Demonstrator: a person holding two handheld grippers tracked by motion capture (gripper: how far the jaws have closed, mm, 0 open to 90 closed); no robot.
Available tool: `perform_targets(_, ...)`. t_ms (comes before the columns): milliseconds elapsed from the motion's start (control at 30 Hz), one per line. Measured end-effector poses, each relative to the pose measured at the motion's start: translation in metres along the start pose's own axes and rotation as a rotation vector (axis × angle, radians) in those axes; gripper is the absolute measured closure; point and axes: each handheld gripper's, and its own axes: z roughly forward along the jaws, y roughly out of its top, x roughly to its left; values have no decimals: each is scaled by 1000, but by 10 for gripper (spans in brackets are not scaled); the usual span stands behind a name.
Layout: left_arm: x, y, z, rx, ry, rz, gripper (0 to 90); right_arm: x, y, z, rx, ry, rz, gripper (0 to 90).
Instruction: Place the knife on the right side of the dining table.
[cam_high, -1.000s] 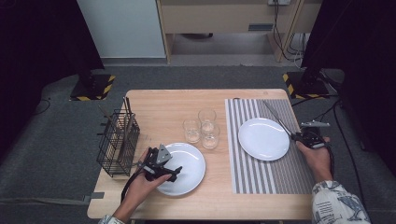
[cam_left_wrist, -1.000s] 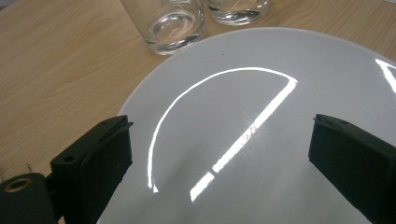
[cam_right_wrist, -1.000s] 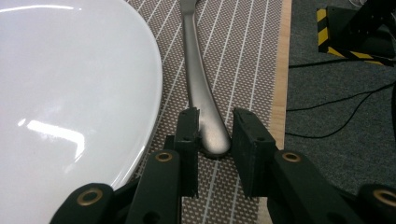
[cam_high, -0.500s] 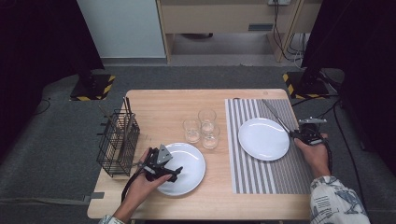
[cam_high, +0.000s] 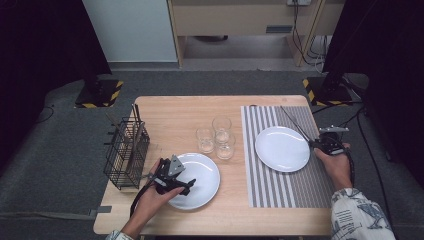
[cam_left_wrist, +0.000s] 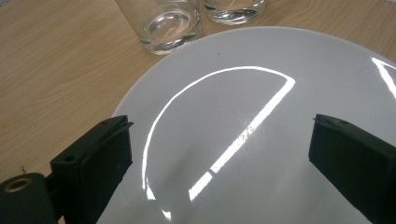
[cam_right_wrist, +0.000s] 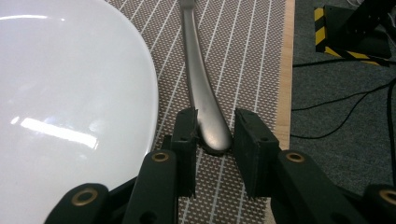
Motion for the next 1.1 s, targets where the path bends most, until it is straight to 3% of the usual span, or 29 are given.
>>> perform_targets(533,0,0,0,0,1,-1,49,-9,-2,2,-19,-4,54,721)
perform_targets(1100,-5,1,4,5,-14,5,50,-18,6,12,-27,-22,58,707)
